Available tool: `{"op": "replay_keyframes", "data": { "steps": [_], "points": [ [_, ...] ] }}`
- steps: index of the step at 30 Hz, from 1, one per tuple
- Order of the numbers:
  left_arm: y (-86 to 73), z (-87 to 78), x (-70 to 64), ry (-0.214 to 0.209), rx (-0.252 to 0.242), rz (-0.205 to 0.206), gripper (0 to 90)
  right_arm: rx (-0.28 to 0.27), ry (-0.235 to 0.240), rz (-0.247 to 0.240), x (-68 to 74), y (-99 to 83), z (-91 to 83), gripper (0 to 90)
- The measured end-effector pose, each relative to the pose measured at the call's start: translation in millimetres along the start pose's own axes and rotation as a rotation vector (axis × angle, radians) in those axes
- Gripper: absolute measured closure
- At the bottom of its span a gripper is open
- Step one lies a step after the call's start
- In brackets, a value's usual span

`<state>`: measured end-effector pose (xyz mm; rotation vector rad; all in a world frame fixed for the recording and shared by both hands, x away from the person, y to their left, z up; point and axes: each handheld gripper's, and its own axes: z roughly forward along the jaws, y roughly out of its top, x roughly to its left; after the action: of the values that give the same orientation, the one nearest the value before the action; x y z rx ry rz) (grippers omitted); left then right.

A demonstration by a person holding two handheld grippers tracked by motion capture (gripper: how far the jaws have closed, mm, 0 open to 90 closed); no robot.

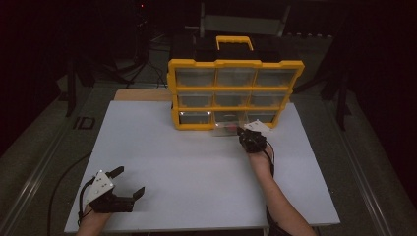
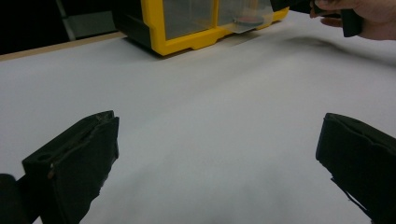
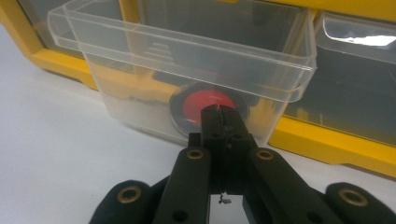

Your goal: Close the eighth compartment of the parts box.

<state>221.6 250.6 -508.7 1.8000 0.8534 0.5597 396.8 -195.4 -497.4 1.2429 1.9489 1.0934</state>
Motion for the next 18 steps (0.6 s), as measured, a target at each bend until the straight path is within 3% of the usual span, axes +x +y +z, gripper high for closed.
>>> {"op": "replay_keyframes", "data": {
  "steps": [18],
  "points": [
    [0.3,0.1,-0.2,0.002,0.000,0.002,0.0,-0.001,-0.016,0.006,0.2,6.9,8.5,90.0]
  ]
}}
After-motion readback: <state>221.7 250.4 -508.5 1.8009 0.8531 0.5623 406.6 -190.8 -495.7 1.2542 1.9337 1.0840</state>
